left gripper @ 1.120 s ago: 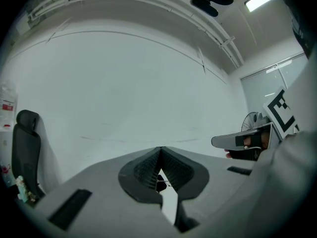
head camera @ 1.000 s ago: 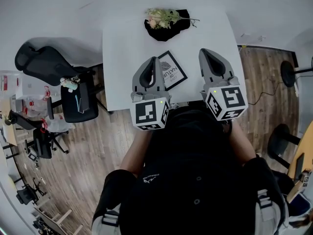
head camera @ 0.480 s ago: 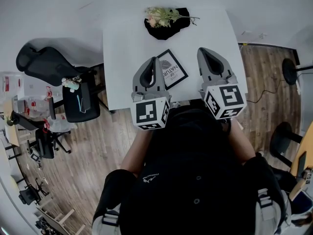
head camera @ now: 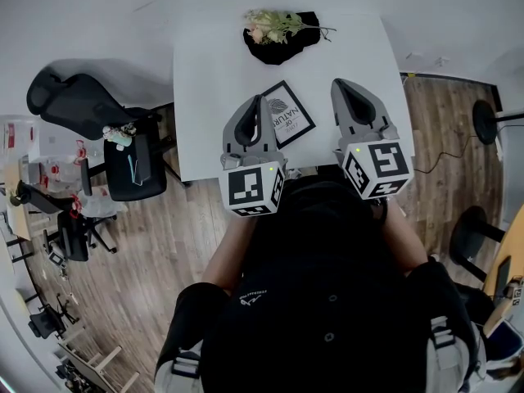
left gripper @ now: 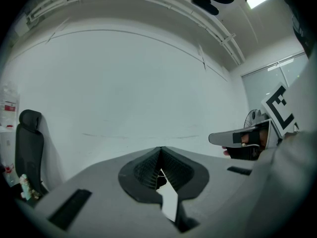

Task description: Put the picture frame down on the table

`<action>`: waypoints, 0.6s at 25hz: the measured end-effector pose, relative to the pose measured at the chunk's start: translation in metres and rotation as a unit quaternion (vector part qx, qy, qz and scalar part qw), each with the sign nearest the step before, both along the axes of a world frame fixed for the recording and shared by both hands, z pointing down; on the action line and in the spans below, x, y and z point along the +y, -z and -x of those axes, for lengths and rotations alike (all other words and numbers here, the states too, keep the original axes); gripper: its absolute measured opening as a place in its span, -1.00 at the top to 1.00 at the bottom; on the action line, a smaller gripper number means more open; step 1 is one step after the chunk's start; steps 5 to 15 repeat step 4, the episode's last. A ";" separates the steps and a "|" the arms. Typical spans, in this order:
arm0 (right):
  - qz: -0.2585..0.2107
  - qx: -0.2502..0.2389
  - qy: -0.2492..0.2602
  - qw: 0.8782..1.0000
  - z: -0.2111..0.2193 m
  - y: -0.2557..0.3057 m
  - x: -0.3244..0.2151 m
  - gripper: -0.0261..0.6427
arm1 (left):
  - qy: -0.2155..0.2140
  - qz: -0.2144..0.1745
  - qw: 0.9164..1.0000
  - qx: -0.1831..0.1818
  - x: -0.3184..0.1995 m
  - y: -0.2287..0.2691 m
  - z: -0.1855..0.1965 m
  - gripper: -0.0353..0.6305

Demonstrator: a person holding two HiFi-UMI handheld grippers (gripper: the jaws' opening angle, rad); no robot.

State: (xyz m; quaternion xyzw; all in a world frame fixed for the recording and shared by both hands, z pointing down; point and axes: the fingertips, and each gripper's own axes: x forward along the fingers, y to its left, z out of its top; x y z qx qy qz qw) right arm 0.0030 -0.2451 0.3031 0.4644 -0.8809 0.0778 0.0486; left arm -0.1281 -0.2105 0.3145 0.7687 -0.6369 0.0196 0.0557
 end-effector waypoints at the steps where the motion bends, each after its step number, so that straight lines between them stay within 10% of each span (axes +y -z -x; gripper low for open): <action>1: 0.000 0.000 0.000 1.000 0.000 0.000 0.000 0.93 | 0.000 0.000 1.000 0.000 0.000 0.000 0.000 0.88; 15: 0.000 0.000 0.001 1.000 0.002 -0.001 0.000 0.93 | 0.000 -0.002 1.000 -0.002 -0.001 0.001 0.002 0.88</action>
